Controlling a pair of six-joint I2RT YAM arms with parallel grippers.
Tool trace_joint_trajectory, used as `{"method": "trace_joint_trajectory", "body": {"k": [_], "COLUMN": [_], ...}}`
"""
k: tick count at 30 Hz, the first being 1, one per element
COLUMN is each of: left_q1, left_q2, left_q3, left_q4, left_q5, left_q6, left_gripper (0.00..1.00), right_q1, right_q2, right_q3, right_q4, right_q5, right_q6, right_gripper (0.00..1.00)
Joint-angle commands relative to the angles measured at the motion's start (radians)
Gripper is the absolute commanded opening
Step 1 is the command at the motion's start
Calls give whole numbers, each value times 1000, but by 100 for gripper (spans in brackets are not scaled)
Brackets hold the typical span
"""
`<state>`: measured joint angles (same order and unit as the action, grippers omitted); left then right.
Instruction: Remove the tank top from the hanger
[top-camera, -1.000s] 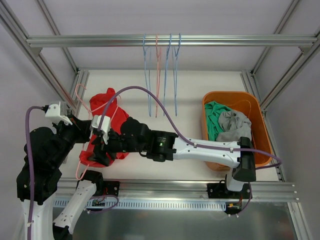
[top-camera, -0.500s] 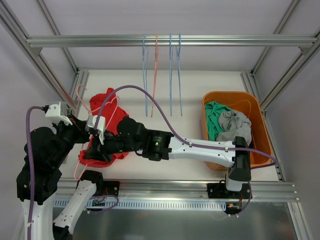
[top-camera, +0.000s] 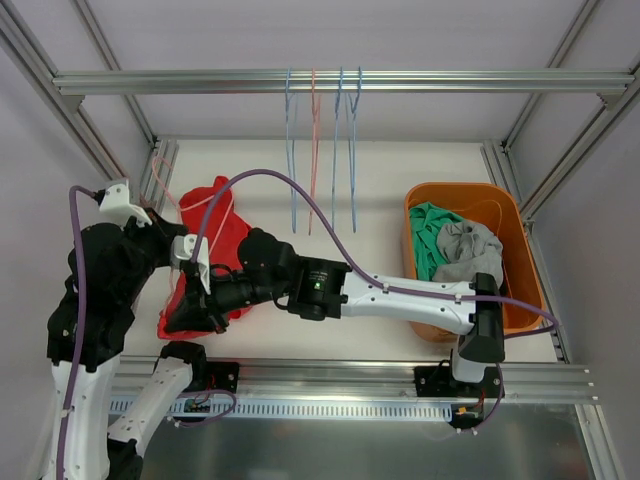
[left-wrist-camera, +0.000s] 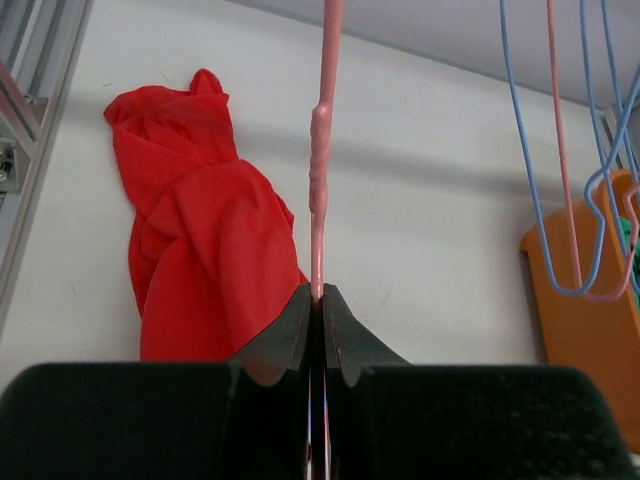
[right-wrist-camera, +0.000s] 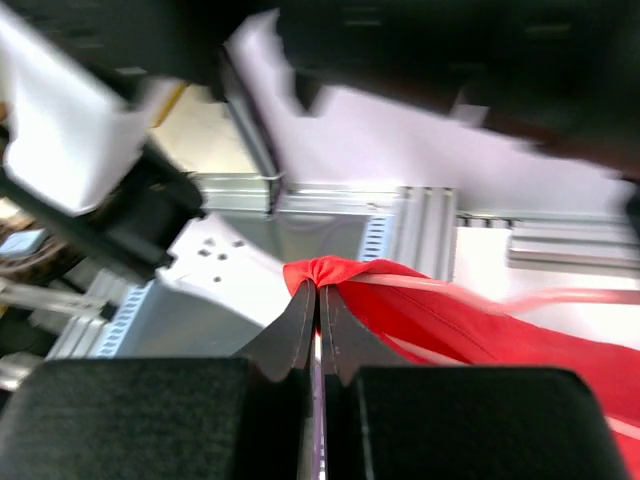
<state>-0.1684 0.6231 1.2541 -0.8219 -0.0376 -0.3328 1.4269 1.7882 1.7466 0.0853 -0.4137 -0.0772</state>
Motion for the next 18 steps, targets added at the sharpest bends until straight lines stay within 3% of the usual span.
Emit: {"method": "trace_joint_trajectory", "body": {"k": [1, 9, 18], "left_q1": [4, 4, 4], "left_q2": [38, 102, 52], "left_q3": [28, 125, 149], "left_q4": [121, 193, 234], "left_q5": [-87, -157, 74], "left_q6": [-55, -94, -101], "left_gripper": [0, 0, 0], "right_q1": [18, 26, 26], "right_q2": [-91, -243, -559], "right_q3": [19, -149, -571], "right_q4": [91, 38, -59], "right_q5": [-155, -154, 295], "right_q6": [22, -33, -121], "right_gripper": [0, 0, 0]}}
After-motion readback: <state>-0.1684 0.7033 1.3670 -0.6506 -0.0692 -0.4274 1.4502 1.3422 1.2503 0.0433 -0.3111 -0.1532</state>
